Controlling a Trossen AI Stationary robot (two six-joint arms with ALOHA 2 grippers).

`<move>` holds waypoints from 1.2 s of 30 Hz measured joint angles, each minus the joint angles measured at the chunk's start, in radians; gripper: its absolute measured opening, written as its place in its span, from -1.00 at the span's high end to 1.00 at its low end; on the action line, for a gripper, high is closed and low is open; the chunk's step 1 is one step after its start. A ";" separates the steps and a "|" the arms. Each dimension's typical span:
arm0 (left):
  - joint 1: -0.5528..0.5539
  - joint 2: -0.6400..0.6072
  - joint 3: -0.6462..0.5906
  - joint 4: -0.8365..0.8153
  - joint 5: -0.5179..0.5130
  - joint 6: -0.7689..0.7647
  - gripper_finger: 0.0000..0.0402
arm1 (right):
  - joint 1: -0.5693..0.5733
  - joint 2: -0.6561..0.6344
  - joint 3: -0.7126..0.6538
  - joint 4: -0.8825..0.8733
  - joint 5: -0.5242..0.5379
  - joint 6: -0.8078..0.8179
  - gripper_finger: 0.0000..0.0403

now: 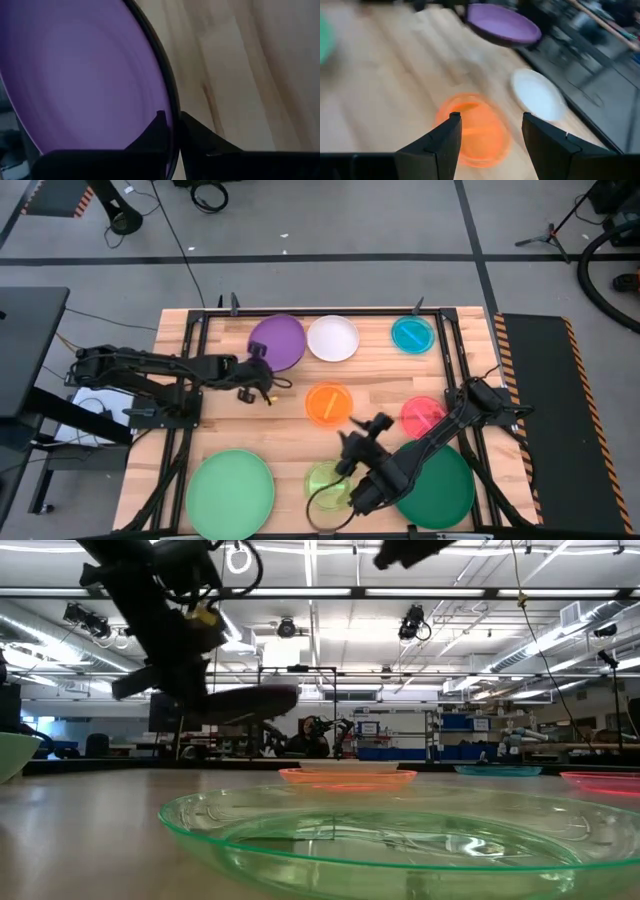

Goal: Stack plastic plates
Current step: Stack the stacked plates on top of the white plate

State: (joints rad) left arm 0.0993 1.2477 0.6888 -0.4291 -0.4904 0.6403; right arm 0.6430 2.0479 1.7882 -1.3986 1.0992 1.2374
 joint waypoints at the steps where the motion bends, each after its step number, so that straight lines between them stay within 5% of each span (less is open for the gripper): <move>1: 0.004 0.004 0.000 0.051 0.015 0.000 0.85 | 0.000 -0.001 0.000 -0.052 0.006 0.075 -0.07; 6: 0.034 0.015 0.000 0.194 0.079 0.008 0.85 | -0.003 -0.001 0.000 -0.109 0.006 0.196 -0.07; 13: 0.067 0.143 0.016 0.151 0.055 0.059 0.84 | -0.013 -0.001 0.000 -0.068 0.000 0.150 -0.07; 27: 0.034 0.424 0.472 0.057 0.050 0.089 0.84 | -0.040 -0.001 0.007 0.018 -0.093 0.003 -0.07; 36: 0.075 0.620 0.609 -0.005 0.051 0.139 0.84 | 0.051 -0.002 0.161 -0.170 -0.096 0.083 -0.07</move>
State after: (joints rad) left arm 0.1747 1.8676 1.2977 -0.4342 -0.4396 0.7792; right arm 0.6941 2.0457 1.9493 -1.5688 1.0032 1.3206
